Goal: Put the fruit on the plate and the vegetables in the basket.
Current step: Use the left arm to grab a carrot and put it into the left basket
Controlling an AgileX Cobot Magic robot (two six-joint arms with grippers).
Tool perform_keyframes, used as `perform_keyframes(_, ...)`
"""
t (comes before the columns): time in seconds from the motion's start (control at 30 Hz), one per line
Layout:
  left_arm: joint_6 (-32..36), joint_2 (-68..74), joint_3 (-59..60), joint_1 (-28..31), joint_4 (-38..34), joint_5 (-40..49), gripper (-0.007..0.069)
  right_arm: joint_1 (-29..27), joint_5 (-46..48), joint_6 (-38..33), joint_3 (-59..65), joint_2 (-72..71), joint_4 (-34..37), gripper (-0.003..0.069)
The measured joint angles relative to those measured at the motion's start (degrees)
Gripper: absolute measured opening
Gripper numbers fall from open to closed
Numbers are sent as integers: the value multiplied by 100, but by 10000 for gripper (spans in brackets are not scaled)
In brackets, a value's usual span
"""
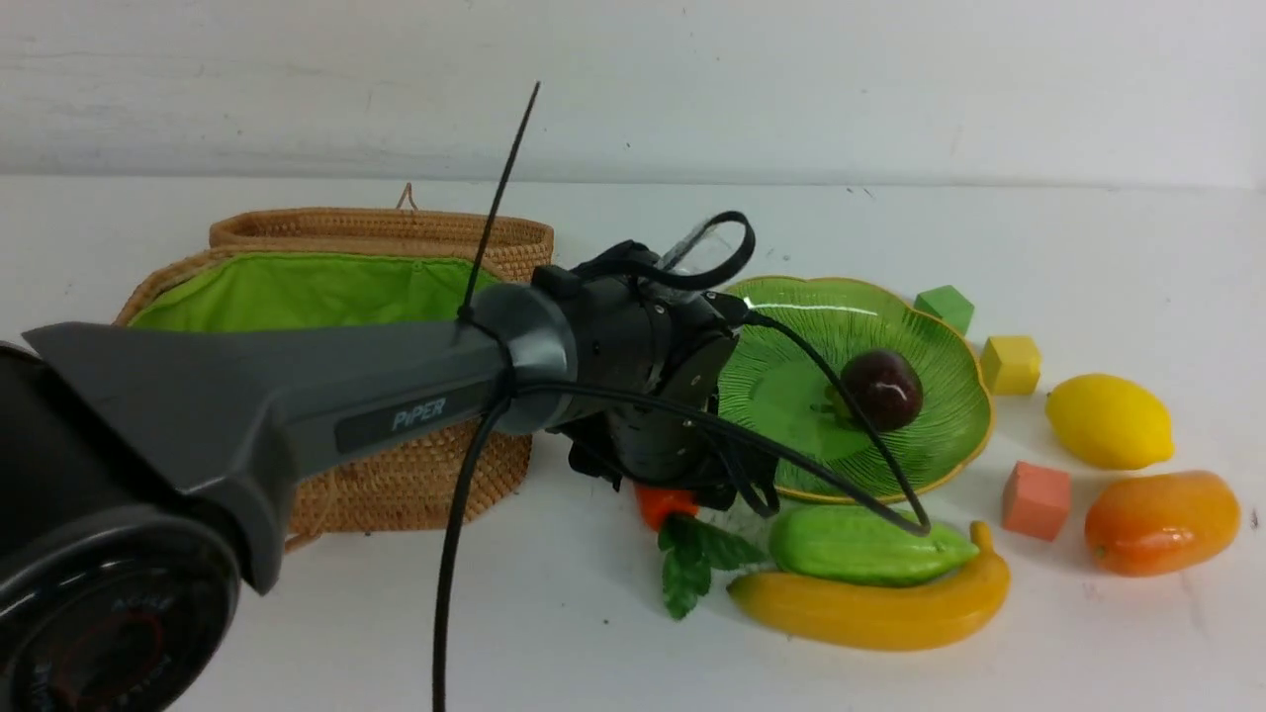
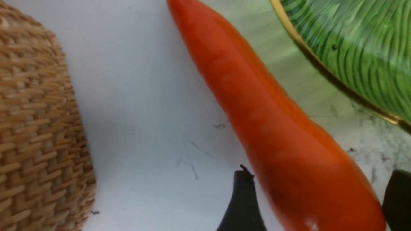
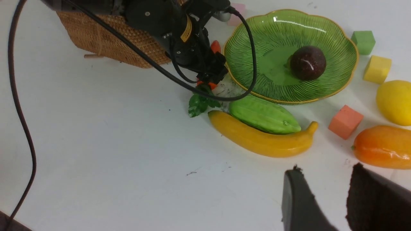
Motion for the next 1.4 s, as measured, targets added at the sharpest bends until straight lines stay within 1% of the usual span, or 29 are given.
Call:
perform_keyframes(0.23,-130,130,0,0,111,-37,529,0,80,0,0,0,0,238)
perform_keyframes(0.33,-135,130,0,2,130,-37,514,0,86,0,0,0,0,238)
perform_keyframes(0.4,-135,130,0,2,142,-17,481,0,92,0,0,0,0,238)
perform_keyframes(0.5,-234,130,0,2,161,103,409,0,105,0,0,0,0,238)
perform_keyframes(0.6,-424,130,0,2,180,206,405,0,105,0,0,0,0,237)
perform_keyframes(0.9,-548,-26,0,2,198,341,405,0,105,0,0,0,0,236)
perform_keyframes(1.2,-705,-993,0,2,374,663,405,0,110,0,0,0,29,236)
perform_keyframes(1.3,-386,-1349,0,2,389,790,405,0,104,0,0,0,29,236)
perform_keyframes(1.37,337,-1707,0,2,389,834,405,0,54,0,0,0,29,236)
perform_keyframes(1.4,557,-1850,0,2,395,841,405,0,48,-8,0,0,33,236)
